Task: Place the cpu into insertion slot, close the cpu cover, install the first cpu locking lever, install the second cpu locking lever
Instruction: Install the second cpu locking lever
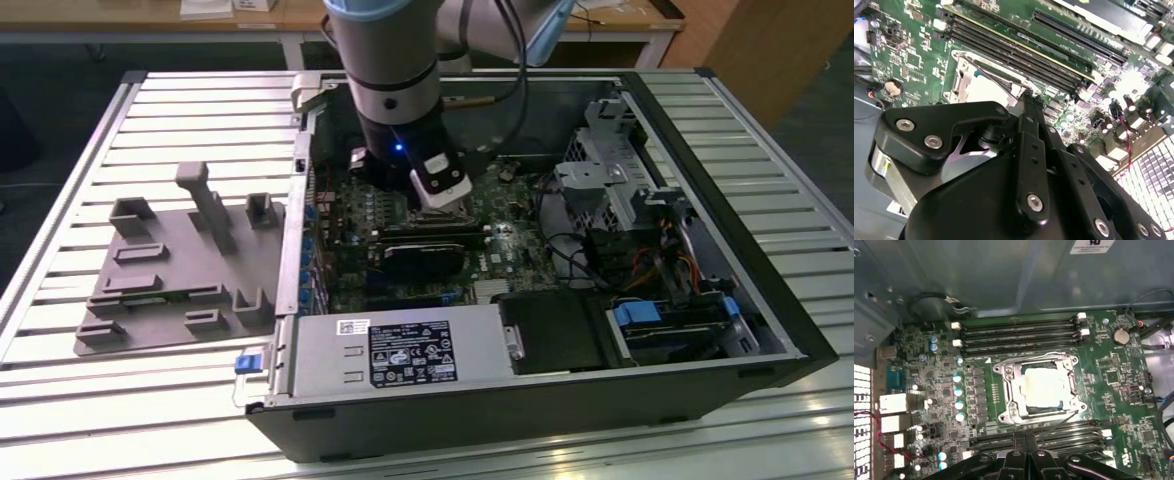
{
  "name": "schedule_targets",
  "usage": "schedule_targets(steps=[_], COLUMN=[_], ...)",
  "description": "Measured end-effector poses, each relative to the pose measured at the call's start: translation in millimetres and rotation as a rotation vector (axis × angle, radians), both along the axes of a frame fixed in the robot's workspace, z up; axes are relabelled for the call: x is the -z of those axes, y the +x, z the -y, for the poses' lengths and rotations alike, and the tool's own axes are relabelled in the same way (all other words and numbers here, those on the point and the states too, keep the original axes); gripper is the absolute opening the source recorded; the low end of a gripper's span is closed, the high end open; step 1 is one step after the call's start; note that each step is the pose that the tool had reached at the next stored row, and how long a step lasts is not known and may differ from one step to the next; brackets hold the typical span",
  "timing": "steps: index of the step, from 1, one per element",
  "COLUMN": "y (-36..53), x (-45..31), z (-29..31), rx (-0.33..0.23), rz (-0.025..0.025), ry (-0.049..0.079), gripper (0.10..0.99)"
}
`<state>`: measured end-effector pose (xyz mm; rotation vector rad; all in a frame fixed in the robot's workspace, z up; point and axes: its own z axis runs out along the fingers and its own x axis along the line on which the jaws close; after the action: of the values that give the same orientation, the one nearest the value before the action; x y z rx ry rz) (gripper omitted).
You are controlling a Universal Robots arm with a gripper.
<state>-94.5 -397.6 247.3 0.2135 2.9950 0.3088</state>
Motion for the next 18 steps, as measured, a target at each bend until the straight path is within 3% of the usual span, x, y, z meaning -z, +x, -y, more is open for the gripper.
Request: schedule_targets(steps=[9,15,18], y=[11.4,12.0,14.3], x=[-0.1,-11.6,-12.4], z=[-0.3,-0.8,-0.8], rx=[0.0,0.0,0.0], rz=[-0.0003,-0.0008,-0.0015], ry=[-0.012,-0.013,-0.016], gripper=[0.106,0.106,0.106])
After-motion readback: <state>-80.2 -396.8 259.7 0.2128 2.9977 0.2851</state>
